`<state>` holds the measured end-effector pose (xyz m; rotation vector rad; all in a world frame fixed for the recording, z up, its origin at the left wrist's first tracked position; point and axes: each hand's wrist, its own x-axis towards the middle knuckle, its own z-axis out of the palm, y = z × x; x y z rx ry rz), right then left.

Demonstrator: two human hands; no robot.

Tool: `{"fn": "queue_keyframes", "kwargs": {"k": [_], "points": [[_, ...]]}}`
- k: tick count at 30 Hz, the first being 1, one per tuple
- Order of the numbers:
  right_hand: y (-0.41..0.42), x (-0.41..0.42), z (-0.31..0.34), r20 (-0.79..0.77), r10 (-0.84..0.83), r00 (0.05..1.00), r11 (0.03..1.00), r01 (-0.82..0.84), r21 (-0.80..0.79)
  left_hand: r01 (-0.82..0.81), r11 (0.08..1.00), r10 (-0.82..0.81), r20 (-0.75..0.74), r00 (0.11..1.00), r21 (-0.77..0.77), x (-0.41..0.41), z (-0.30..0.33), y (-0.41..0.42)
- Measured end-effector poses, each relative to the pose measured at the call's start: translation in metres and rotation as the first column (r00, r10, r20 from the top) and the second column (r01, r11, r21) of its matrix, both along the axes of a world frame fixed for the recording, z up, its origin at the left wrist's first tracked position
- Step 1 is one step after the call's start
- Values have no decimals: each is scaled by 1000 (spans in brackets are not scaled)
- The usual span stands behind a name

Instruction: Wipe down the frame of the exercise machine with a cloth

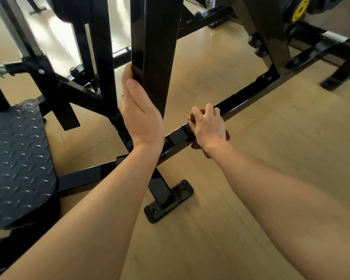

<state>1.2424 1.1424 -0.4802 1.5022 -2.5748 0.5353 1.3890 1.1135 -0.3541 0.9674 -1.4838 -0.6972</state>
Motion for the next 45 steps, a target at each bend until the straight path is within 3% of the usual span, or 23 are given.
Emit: {"fn": "queue_keyframes", "kwargs": {"k": [2,4,5,7,8,9,10,13,17,18,20,21,24,27,30,33,38,40,45], "points": [[4,-6,3,93,-103,990,995,101,27,-2,999,-3,105,994,47,7,6,3],[16,-14,10,333,-205,920,979,190,77,-124,991,103,314,944,45,16,11,6],[24,-17,15,511,-259,819,965,234,115,-195,980,160,407,899,45,22,11,10],[46,-25,24,829,-337,447,929,303,215,-290,953,213,488,846,87,36,9,23],[59,-27,30,906,-338,253,915,314,253,-315,938,205,504,839,142,41,5,33],[72,-28,38,941,-315,123,913,310,265,-324,922,173,526,833,211,44,0,44],[83,-30,48,957,-285,60,921,295,255,-310,907,109,553,826,285,45,-5,56],[113,-31,86,980,-201,11,960,198,195,-130,778,-251,493,833,615,24,-5,92],[159,-34,151,974,-224,27,974,40,223,125,367,-618,141,773,922,-25,50,125],[170,-34,167,976,-219,20,976,8,219,149,328,-687,128,715,933,-33,65,131],[194,-38,202,981,-192,-43,981,-49,190,173,378,-793,222,568,909,-40,96,143],[206,-40,221,975,-200,-94,979,-58,195,178,403,-803,254,540,898,-42,113,149],[244,-45,278,933,-220,-285,972,18,235,161,342,-839,224,496,926,-44,175,172],[279,-41,340,903,-169,-394,964,127,235,176,304,-902,223,370,936,-47,242,196],[310,-34,408,897,-185,-402,934,212,288,191,276,-939,222,262,942,-50,316,214],[338,-32,480,909,-183,-375,934,221,279,171,136,-966,92,243,976,-55,388,230],[374,-28,586,931,-147,-335,902,341,266,204,123,-991,109,77,971,-66,490,256],[385,-26,622,953,-135,-272,890,389,237,221,123,-992,117,39,967,-73,522,267],[419,-21,689,971,-240,10,887,408,215,329,192,-973,222,-55,925,-87,568,304]]}}
